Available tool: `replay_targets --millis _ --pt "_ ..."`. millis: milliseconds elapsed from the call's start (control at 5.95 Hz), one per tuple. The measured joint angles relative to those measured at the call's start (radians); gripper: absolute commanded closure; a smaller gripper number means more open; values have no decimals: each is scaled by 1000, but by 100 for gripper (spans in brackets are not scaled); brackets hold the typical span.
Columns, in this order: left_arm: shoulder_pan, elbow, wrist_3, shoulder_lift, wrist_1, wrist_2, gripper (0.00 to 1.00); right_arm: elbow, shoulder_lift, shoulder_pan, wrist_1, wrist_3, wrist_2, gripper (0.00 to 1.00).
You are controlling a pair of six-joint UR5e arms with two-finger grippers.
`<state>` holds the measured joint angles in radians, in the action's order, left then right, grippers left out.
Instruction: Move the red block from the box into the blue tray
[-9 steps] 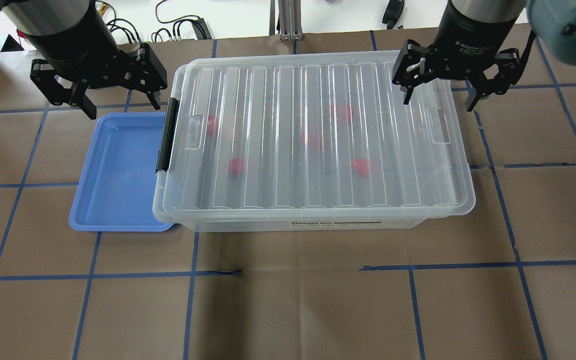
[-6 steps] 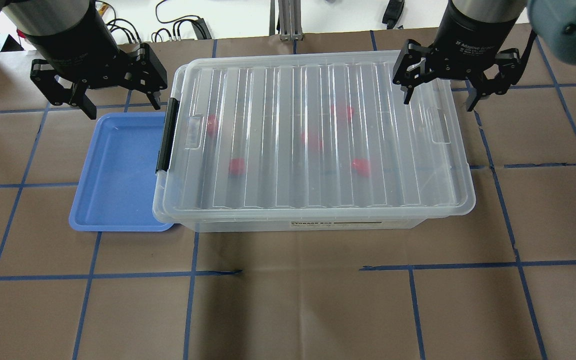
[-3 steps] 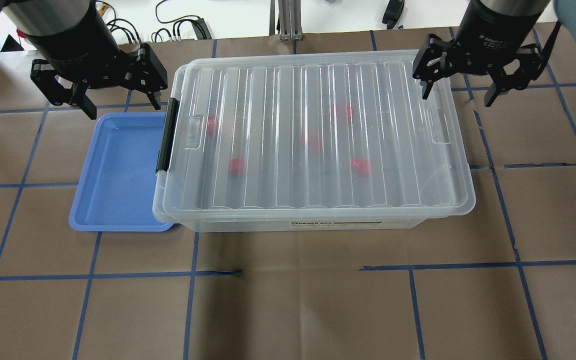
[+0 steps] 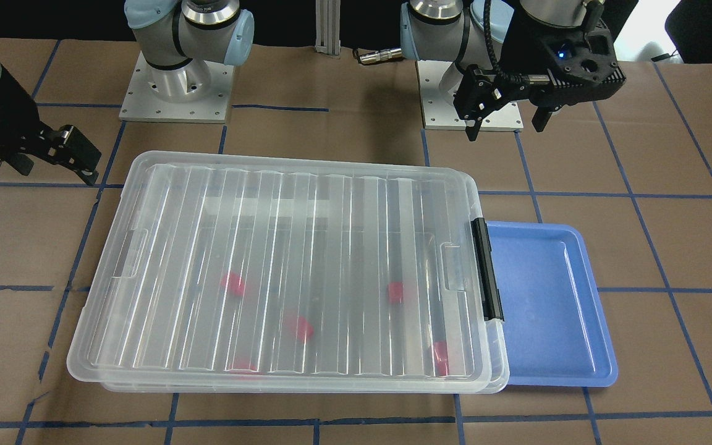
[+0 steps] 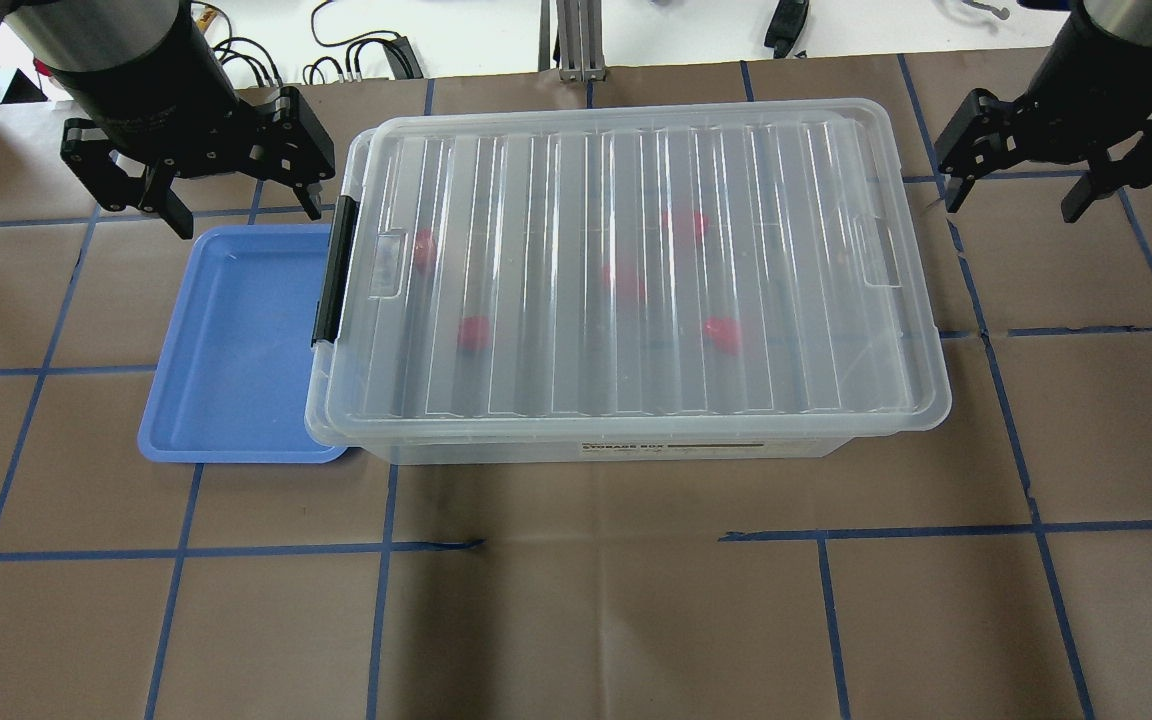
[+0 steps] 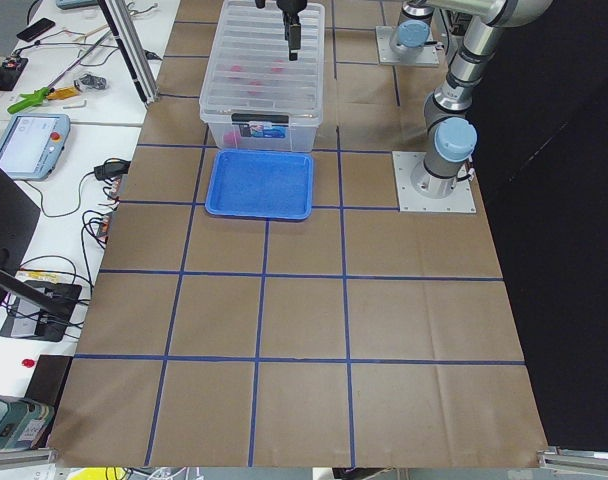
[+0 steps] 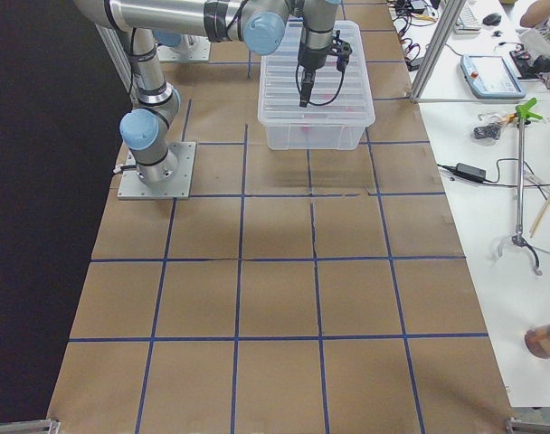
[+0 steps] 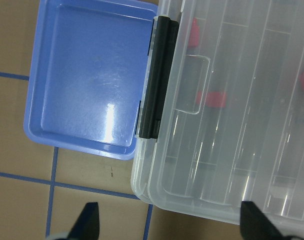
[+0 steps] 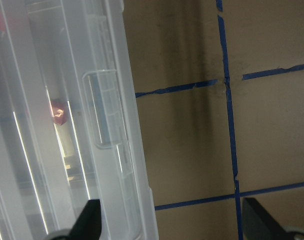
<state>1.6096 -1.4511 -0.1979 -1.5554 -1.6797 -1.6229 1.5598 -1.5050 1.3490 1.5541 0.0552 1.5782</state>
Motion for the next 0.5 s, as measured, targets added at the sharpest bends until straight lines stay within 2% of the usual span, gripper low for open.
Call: replay_targets --millis 504 --pt "1 0 0 0 0 0 2 188 17 -8 205 -7 -4 0"
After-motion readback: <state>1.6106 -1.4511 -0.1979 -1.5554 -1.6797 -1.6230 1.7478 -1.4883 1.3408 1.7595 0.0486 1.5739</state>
